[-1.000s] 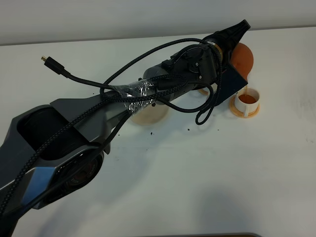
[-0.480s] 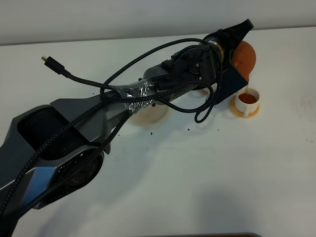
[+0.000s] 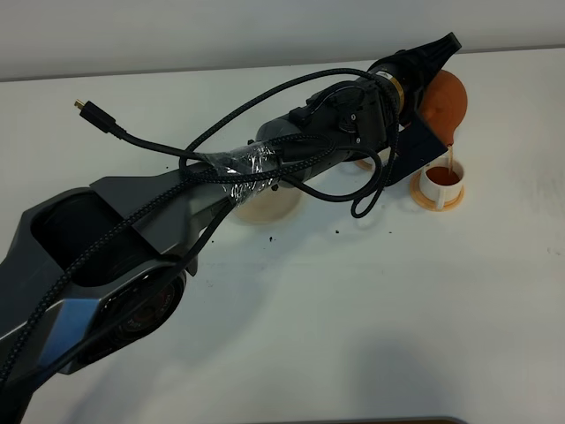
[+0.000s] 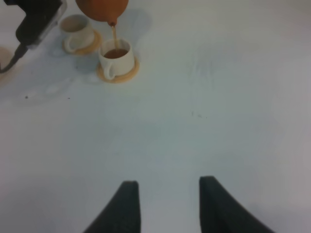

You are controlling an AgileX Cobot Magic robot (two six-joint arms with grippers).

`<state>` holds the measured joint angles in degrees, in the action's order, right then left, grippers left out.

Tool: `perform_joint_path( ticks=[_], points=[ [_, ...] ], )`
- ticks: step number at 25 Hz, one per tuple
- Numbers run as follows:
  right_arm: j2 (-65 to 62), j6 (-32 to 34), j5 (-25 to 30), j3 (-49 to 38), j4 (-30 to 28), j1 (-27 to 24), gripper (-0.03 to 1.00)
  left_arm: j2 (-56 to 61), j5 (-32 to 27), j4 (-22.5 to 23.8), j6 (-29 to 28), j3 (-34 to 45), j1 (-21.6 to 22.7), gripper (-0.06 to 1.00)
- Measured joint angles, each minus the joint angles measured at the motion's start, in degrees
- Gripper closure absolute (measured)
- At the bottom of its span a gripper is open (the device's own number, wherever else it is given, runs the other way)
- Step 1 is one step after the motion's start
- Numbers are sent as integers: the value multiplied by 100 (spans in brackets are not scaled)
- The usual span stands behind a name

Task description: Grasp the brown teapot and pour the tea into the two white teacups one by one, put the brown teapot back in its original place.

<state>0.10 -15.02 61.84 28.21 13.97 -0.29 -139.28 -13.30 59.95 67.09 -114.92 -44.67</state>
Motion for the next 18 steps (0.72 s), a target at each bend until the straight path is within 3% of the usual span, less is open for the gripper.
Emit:
perform_joint_path(
  ticks=[18],
  points=[
    [0, 0, 0, 0, 0, 0, 72, 0, 77, 18, 0, 0, 51, 83]
  ],
)
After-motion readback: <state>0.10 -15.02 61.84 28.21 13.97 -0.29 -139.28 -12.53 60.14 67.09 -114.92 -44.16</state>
